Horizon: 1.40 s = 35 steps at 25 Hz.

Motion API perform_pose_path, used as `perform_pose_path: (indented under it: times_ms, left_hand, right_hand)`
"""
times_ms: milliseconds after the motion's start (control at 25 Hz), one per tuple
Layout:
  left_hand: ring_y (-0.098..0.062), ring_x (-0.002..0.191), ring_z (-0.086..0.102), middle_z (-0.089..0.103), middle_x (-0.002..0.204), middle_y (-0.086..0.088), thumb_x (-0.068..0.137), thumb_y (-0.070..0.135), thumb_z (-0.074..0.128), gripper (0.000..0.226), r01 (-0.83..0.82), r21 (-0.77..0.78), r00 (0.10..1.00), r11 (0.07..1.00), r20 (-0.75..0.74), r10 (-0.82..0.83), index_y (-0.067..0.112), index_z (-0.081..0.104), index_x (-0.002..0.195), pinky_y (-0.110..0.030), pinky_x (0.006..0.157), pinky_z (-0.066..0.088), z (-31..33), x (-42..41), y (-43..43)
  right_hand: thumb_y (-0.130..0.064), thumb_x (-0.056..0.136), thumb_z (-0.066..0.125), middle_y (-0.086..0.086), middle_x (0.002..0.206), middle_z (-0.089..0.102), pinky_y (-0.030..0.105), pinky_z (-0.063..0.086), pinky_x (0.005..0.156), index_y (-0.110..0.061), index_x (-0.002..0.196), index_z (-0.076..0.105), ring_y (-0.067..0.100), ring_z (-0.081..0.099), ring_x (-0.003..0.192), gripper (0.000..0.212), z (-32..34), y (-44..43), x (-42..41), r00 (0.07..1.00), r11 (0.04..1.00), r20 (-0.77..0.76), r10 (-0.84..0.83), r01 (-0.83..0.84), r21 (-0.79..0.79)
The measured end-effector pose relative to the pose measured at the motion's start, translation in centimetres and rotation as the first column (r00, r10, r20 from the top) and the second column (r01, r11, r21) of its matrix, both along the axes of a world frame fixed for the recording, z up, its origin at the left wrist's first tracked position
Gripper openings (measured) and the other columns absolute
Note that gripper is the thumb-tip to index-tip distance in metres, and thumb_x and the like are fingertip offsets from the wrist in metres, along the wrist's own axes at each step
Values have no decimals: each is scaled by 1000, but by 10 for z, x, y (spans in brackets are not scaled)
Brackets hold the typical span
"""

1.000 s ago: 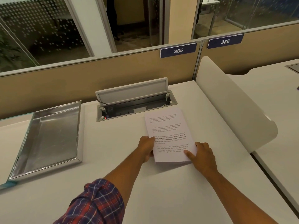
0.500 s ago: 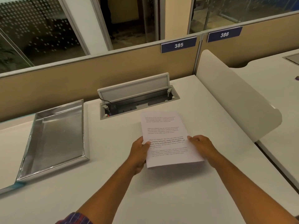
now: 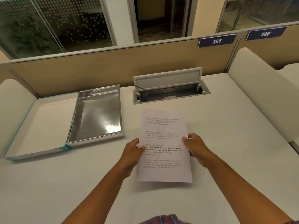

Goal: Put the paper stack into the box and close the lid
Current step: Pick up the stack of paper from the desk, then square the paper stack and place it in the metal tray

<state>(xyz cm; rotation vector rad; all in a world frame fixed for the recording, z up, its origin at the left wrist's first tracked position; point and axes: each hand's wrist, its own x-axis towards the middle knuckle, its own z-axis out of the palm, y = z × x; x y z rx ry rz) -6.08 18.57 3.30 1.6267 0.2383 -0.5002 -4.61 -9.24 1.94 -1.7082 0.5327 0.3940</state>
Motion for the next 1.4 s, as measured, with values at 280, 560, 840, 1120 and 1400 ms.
perform_pose_path:
  times_ms: [280, 560, 840, 1120, 1400]
  left_hand:
    - [-12, 107, 75, 79, 117, 5, 100, -4, 54, 40, -294, 166, 884, 941, 421, 202, 20, 68, 129, -26, 87, 63, 8, -17, 41]
    - [1, 95, 69, 75, 102, 18, 95, -16, 52, 47, -404, 212, 797, 890, 560, 228, 20, 66, 122, -9, 73, 53, -7, -33, 52]
    - [-8, 110, 71, 73, 112, 19, 97, -1, 68, 42, -371, 123, 807, 920, 533, 254, 27, 61, 128, -23, 87, 64, 11, -33, 51]
    - [-7, 111, 69, 71, 118, 12, 102, 28, 62, 39, -373, -179, 665, 910, 632, 397, 26, 54, 139, -18, 80, 60, 65, -26, 35]
    - [-4, 114, 69, 72, 117, 24, 111, 18, 52, 45, -378, -132, 754, 916, 531, 387, 59, 53, 127, -21, 85, 63, 44, -41, 28]
  right_hand:
    - [-36, 104, 46, -17, 113, 68, 30, 64, 77, -39, 121, 47, 10, 71, 101, 17, 15, 62, -14, 882, 976, 452, 131, -34, -216]
    - [-26, 106, 45, -40, 113, 64, 9, 58, 68, -63, 112, 41, -8, 66, 108, 38, 16, 80, -32, 805, 966, 559, 198, -63, -251]
    - [-47, 105, 49, -41, 116, 63, 12, 60, 77, -69, 115, 40, -10, 64, 112, 26, 30, 81, -34, 796, 974, 581, 171, -50, -219]
    - [-64, 103, 37, -32, 123, 63, 10, 59, 76, -61, 139, 35, 0, 65, 118, 36, 60, 96, -35, 691, 988, 711, 131, -34, -148]
    - [-63, 102, 32, -40, 121, 59, 8, 59, 76, -68, 133, 32, -6, 63, 114, 31, 45, 97, -44, 723, 980, 675, 147, -15, -198]
